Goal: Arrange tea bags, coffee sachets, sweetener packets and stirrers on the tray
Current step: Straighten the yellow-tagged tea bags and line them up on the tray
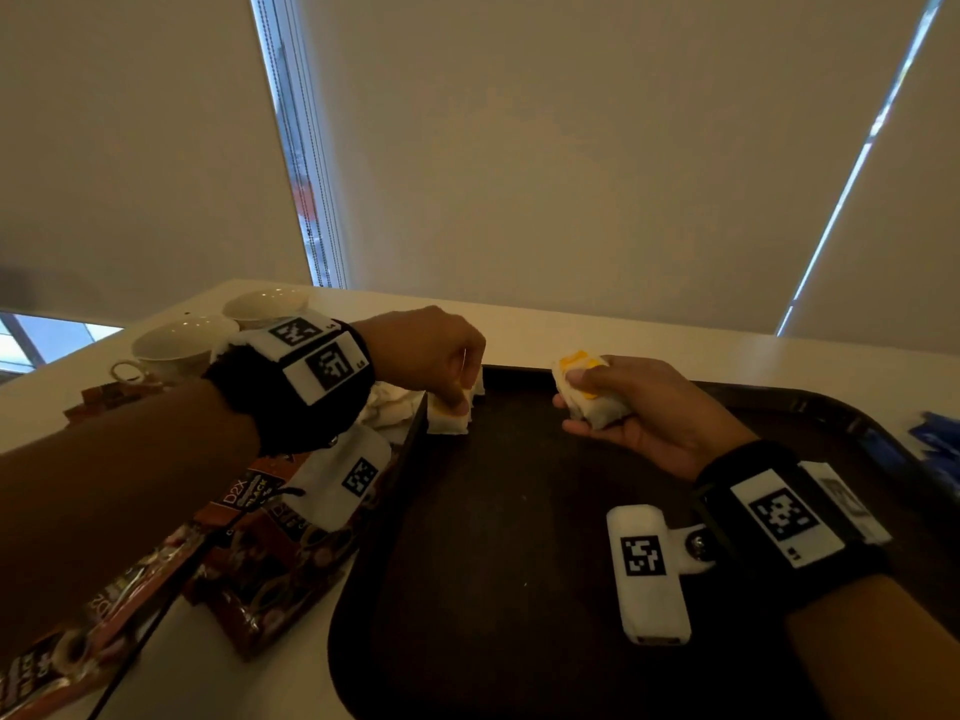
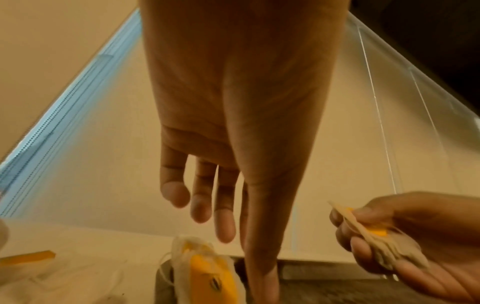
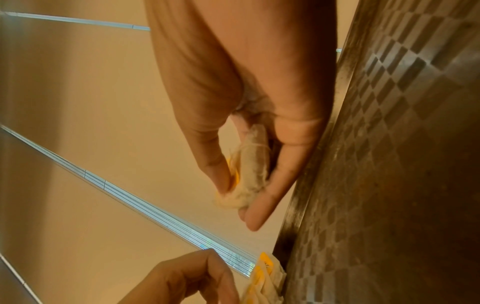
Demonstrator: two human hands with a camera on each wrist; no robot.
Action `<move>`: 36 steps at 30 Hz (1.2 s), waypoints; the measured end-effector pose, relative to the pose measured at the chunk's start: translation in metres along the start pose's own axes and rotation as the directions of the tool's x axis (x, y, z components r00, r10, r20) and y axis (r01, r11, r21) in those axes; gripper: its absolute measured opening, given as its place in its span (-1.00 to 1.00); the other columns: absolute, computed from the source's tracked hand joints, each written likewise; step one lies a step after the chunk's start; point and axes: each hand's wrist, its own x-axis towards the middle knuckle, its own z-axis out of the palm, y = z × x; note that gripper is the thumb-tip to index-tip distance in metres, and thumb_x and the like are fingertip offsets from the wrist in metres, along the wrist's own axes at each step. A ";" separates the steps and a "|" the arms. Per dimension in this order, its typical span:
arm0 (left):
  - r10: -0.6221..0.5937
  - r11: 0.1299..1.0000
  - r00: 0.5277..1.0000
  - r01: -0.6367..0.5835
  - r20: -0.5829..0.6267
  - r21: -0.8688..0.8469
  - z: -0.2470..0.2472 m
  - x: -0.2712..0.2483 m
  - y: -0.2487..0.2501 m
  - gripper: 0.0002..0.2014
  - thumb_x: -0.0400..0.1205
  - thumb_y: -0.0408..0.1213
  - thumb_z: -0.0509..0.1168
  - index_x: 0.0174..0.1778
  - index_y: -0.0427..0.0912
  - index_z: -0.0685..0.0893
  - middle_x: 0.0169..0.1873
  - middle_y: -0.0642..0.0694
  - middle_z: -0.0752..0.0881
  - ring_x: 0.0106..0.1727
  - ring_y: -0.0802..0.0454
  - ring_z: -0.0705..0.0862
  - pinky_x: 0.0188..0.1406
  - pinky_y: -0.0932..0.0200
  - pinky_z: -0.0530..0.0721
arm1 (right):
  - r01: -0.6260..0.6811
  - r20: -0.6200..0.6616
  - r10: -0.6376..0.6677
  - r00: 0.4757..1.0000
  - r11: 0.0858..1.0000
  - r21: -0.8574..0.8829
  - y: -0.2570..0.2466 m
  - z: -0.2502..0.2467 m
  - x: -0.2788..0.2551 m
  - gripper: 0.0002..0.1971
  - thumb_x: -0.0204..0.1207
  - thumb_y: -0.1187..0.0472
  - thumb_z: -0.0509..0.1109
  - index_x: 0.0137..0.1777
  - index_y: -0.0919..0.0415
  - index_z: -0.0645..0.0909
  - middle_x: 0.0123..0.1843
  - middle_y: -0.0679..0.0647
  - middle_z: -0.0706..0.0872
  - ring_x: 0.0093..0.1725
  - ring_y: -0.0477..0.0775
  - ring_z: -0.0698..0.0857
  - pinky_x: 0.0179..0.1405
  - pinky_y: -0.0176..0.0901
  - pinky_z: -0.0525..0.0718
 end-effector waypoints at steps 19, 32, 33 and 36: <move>0.034 0.869 0.952 -0.179 -0.306 -0.461 -0.023 -0.018 0.017 -0.76 0.57 -0.04 0.33 0.02 -0.09 0.73 -0.15 0.07 0.75 -0.17 0.19 0.71 -0.36 0.32 0.65 | 0.093 0.042 -0.098 0.994 0.990 0.107 -0.015 0.037 -0.005 -0.80 0.57 0.36 0.31 0.17 0.35 0.55 0.06 0.27 0.69 -0.05 0.12 0.74 -0.16 -0.13 0.79; -0.029 0.723 0.950 -0.195 -0.311 -0.663 -0.003 -0.018 -0.007 -0.91 0.57 -0.20 0.37 -0.19 -0.11 0.72 -0.37 0.02 0.76 -0.32 0.21 0.72 -0.45 0.38 0.62 | 0.169 -0.005 -0.169 0.986 0.985 0.029 0.007 0.054 0.005 -0.81 0.55 0.31 0.37 0.12 0.35 0.56 0.06 0.25 0.69 -0.13 0.07 0.76 -0.36 -0.18 0.76; -0.034 0.715 0.949 -0.196 -0.313 -0.671 -0.003 -0.019 -0.007 -0.89 0.57 -0.19 0.36 -0.18 -0.13 0.72 -0.37 0.02 0.76 -0.31 0.20 0.73 -0.45 0.38 0.62 | 0.174 -0.012 -0.174 0.985 0.984 0.039 0.007 0.054 0.005 -0.80 0.54 0.30 0.38 0.12 0.36 0.58 0.07 0.26 0.70 -0.13 0.05 0.76 -0.35 -0.20 0.75; -0.056 0.696 0.943 -0.199 -0.328 -0.690 -0.005 -0.021 -0.007 -0.85 0.56 -0.19 0.37 -0.14 -0.20 0.73 -0.32 -0.06 0.78 -0.27 0.15 0.75 -0.43 0.35 0.66 | 0.175 -0.006 -0.175 0.985 0.982 0.076 0.005 0.051 0.005 -0.72 0.55 0.27 0.37 0.19 0.41 0.58 0.10 0.24 0.71 -0.08 0.03 0.75 -0.33 -0.23 0.75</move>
